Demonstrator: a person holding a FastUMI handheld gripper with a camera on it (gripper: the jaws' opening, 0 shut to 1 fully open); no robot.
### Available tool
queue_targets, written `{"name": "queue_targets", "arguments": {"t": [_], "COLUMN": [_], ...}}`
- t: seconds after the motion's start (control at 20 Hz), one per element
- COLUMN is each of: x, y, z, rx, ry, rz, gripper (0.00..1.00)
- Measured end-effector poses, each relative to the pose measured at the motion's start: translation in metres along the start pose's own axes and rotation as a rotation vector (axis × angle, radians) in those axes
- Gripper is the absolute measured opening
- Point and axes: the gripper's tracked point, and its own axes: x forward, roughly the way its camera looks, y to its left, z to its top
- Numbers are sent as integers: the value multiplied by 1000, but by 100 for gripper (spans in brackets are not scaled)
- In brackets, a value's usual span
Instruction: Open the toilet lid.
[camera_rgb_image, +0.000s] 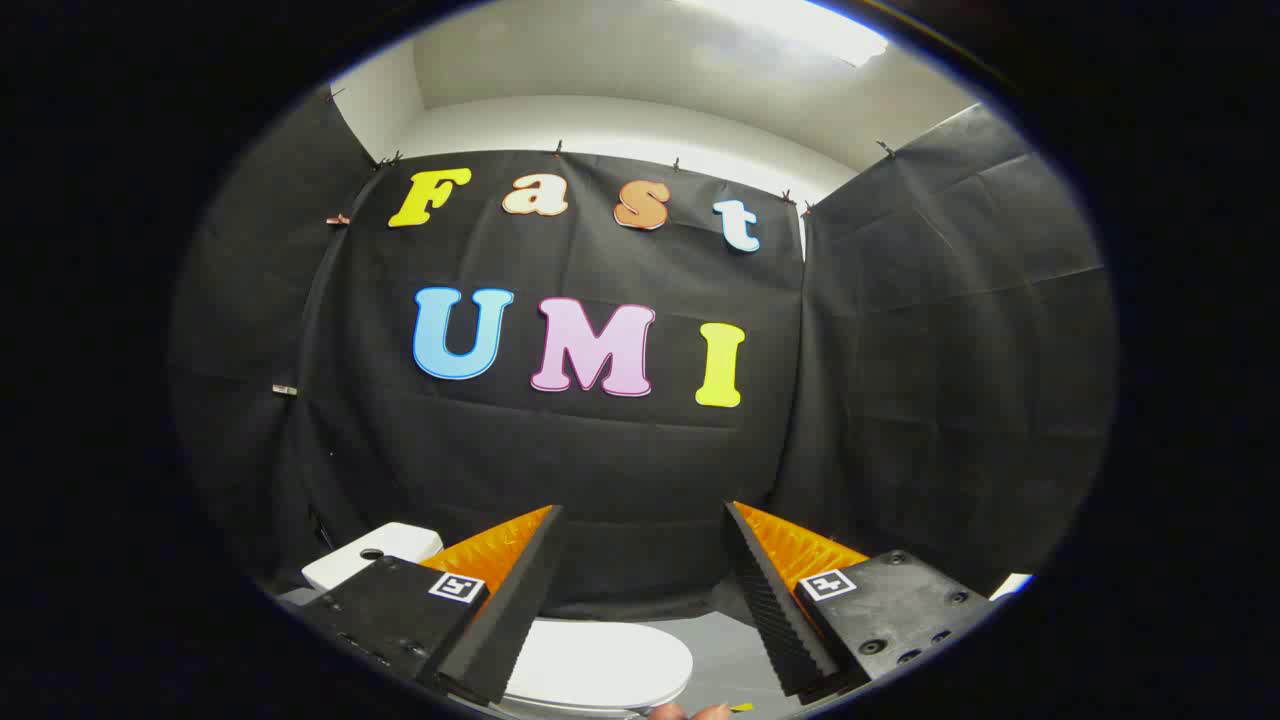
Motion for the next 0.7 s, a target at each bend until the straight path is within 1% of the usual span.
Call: {"name": "queue_targets", "arguments": {"t": [0.35, 0.7], "x": [3, 3], "y": [15, 12], "z": [-5, 0], "rx": [15, 25], "ry": [16, 0], "rz": [26, 19], "gripper": [98, 98]}}
